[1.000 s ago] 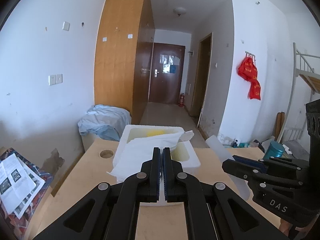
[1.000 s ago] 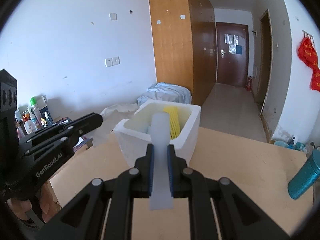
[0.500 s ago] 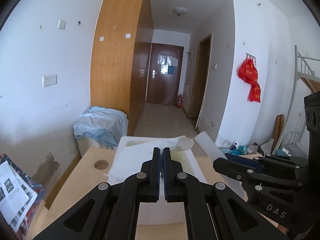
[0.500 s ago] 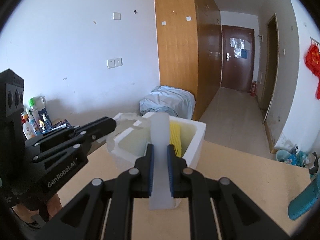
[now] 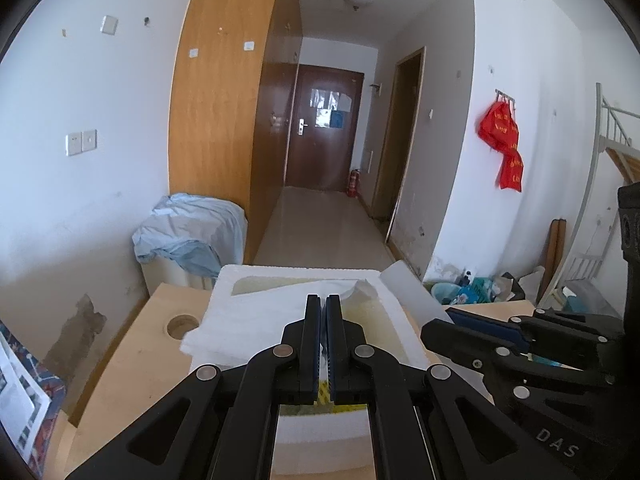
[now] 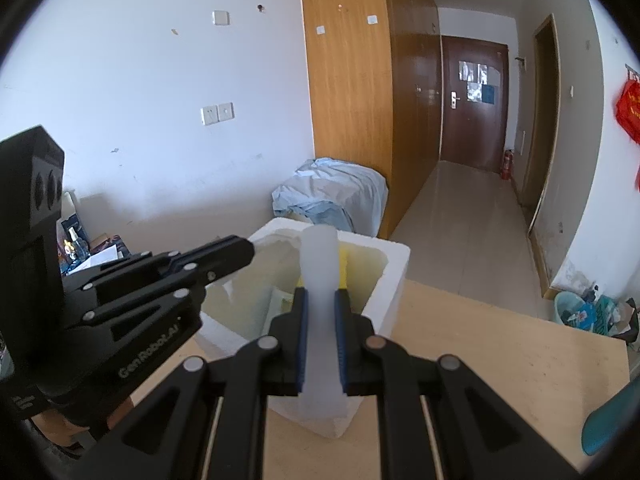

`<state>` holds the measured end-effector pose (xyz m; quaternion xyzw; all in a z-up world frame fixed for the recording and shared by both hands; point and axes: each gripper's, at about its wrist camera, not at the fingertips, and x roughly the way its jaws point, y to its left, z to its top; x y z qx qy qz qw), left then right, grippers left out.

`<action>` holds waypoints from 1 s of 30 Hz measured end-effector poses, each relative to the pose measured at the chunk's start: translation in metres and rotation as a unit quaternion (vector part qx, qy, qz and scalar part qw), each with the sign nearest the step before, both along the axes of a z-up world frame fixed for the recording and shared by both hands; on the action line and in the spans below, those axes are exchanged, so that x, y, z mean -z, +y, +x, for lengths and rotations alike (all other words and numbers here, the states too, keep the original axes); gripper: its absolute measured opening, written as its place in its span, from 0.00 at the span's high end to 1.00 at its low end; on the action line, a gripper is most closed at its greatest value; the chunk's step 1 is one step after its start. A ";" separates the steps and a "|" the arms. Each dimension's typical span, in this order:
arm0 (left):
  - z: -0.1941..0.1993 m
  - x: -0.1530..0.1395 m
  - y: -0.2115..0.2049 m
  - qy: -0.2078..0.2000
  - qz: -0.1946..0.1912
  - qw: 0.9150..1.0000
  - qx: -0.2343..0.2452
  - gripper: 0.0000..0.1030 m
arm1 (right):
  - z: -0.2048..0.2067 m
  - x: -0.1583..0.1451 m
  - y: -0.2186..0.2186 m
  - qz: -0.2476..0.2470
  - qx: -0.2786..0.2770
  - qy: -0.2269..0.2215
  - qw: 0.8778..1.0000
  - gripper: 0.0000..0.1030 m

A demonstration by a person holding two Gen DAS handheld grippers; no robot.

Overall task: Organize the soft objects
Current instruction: 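Lower the left tool into the foam box and open it to release the paper towel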

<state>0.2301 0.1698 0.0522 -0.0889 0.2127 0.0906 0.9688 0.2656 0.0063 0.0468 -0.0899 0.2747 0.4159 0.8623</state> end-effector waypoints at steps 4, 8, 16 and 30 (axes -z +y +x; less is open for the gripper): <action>0.015 0.011 0.001 0.018 -0.014 0.999 0.022 0.98 | 0.003 -0.001 -0.002 -0.001 0.007 0.003 1.000 0.85; 0.029 0.020 0.001 0.034 -0.026 0.999 0.034 0.98 | 0.003 -0.004 -0.001 0.000 0.013 0.000 1.000 0.85; 0.055 0.042 -0.003 0.078 -0.025 0.996 0.044 0.98 | 0.005 -0.007 -0.005 0.004 0.022 0.000 1.000 0.85; 0.026 0.036 -0.010 0.037 0.019 0.999 -0.008 0.29 | 0.010 -0.007 -0.002 -0.001 0.019 0.002 1.000 0.85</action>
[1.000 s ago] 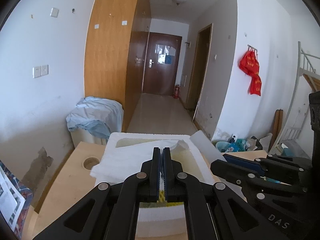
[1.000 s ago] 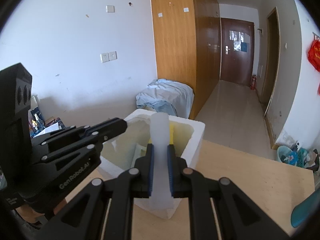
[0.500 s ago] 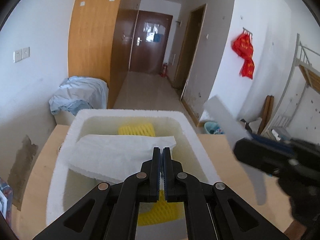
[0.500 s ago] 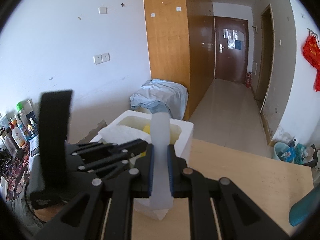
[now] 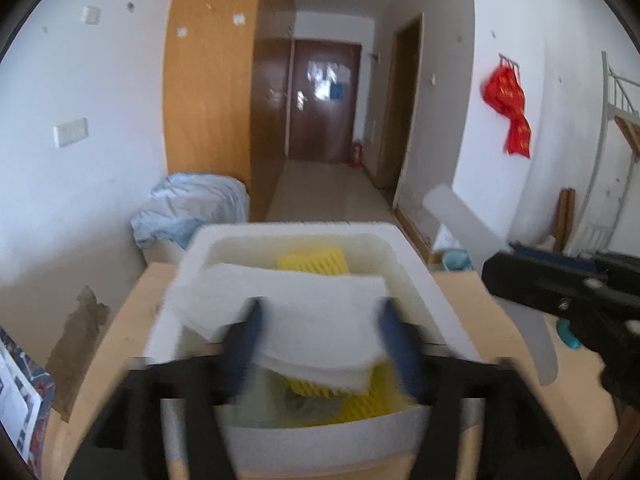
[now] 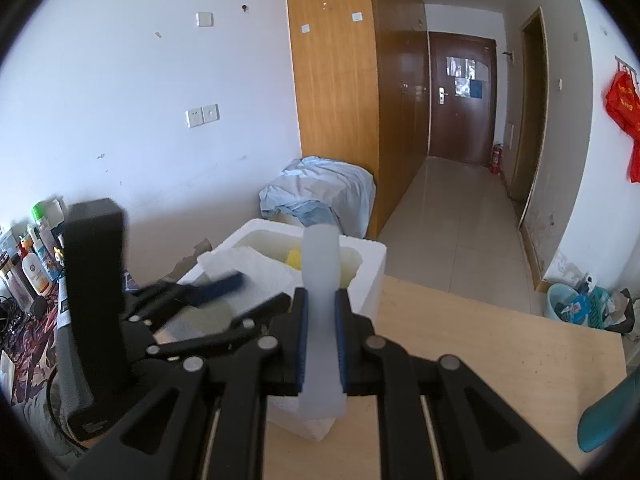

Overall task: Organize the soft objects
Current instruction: 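Lower the left tool into the foam box and open it to release the paper towel, then withdraw the left tool while lowering the right tool with the foam tube into the box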

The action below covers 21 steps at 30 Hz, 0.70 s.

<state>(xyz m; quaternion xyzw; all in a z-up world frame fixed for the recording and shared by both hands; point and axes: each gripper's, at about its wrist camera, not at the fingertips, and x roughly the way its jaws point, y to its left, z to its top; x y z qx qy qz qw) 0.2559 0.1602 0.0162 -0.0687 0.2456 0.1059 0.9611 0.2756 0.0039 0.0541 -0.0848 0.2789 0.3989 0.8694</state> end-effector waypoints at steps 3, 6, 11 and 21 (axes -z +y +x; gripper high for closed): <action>-0.011 -0.008 0.003 -0.023 0.008 1.000 -0.012 0.27 | 0.000 0.000 0.001 -0.001 -0.001 0.000 1.000 0.85; -0.017 -0.011 0.006 -0.026 0.006 0.999 -0.019 0.26 | 0.001 -0.001 0.002 -0.001 -0.001 0.000 1.000 0.85; -0.020 -0.012 0.008 -0.026 0.007 0.999 -0.025 0.26 | 0.001 -0.001 0.003 -0.001 -0.001 -0.001 1.000 0.85; -0.041 -0.019 0.005 -0.037 0.016 0.998 -0.041 0.25 | 0.001 0.003 0.010 -0.002 -0.012 0.004 1.000 0.85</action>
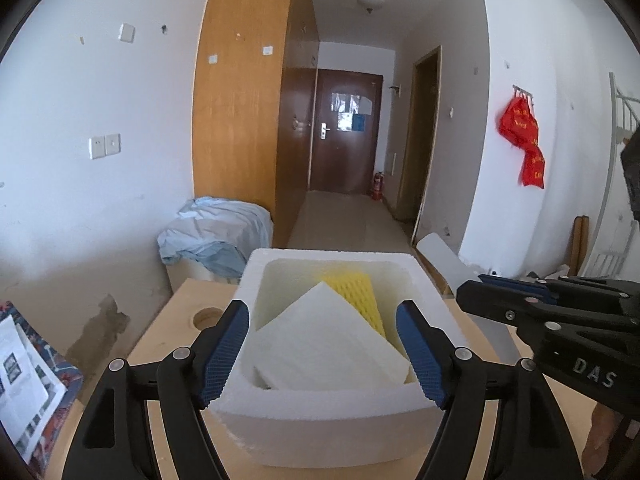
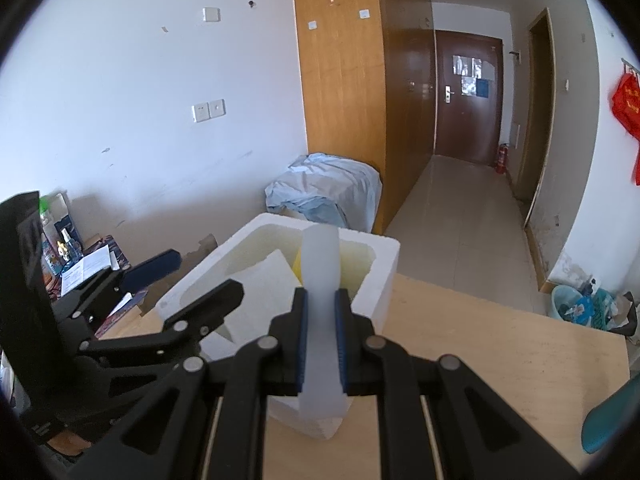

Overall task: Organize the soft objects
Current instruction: 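Withdraw the left tool while lowering the right tool with the foam tube into the box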

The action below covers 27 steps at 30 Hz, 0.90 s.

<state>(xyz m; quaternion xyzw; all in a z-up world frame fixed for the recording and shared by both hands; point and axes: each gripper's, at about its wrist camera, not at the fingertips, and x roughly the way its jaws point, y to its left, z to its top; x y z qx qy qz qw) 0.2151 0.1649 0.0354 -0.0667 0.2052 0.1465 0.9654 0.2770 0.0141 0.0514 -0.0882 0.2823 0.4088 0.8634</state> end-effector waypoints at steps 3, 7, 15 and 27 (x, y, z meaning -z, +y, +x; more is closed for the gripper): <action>-0.009 -0.002 0.000 0.001 0.014 1.000 -0.011 0.25 | 0.002 0.001 0.001 0.001 -0.002 0.000 1.000 0.85; -0.026 -0.003 0.014 -0.003 -0.004 1.000 -0.025 0.24 | 0.002 0.004 0.006 -0.002 -0.009 0.001 1.000 0.85; -0.049 -0.002 0.023 -0.015 -0.010 0.999 -0.037 0.20 | 0.002 0.010 0.022 -0.013 -0.022 0.002 1.000 0.85; -0.055 0.009 0.040 -0.021 -0.029 0.998 -0.058 0.20 | 0.021 0.020 0.055 -0.029 -0.036 0.012 0.999 0.85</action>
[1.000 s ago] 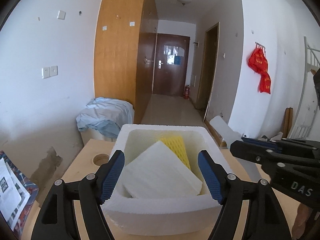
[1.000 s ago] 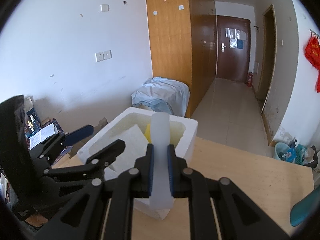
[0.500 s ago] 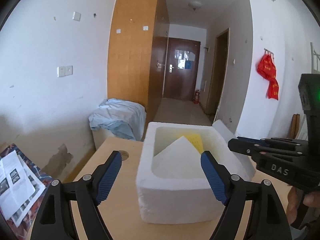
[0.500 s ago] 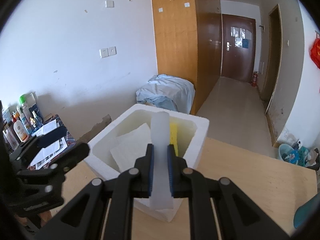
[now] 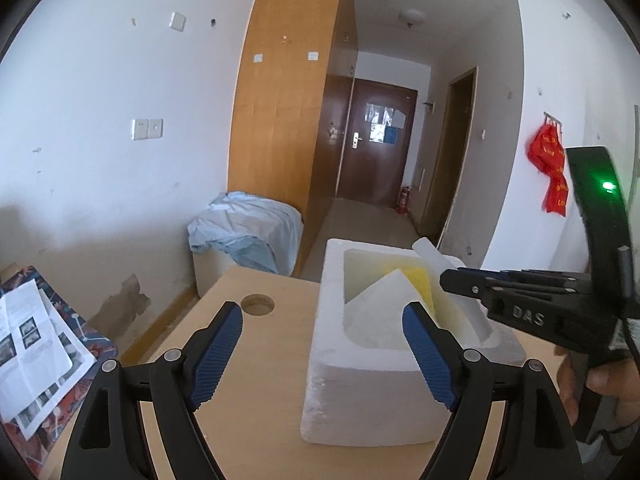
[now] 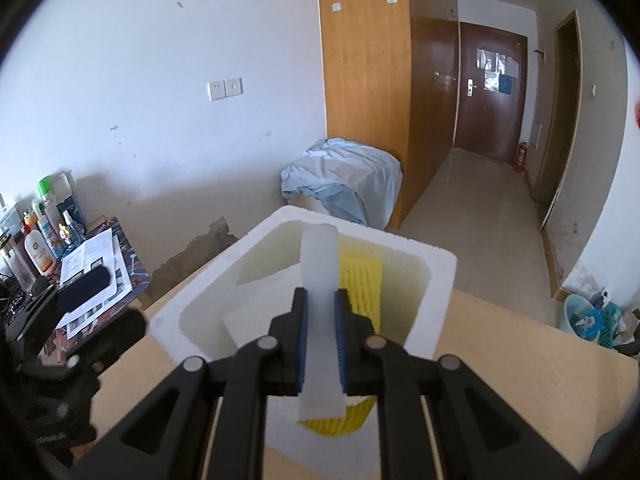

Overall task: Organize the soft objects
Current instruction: 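Withdraw the left tool while lowering the right tool with the foam tube into the box, then open the right tool inside the foam box to release the foam tube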

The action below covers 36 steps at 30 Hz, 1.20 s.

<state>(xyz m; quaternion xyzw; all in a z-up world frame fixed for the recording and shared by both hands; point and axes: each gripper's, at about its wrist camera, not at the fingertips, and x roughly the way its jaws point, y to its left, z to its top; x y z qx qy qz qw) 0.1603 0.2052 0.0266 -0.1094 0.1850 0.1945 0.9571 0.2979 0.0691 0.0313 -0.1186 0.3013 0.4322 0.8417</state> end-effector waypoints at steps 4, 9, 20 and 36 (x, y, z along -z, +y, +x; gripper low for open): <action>-0.003 0.002 0.006 0.000 -0.006 1.000 -0.003 0.20 | 0.009 0.012 0.012 -0.013 -0.009 0.016 1.000 0.85; -0.006 0.002 0.006 -0.004 -0.007 1.000 0.000 0.20 | 0.017 0.022 0.018 -0.020 -0.012 0.033 0.999 0.85; -0.009 0.001 0.009 -0.009 -0.011 1.000 0.002 0.20 | 0.016 0.026 0.025 -0.053 -0.014 0.046 0.997 0.81; -0.012 -0.001 0.008 -0.012 -0.007 1.000 0.003 0.20 | 0.002 0.018 0.023 -0.048 -0.025 0.033 0.998 0.52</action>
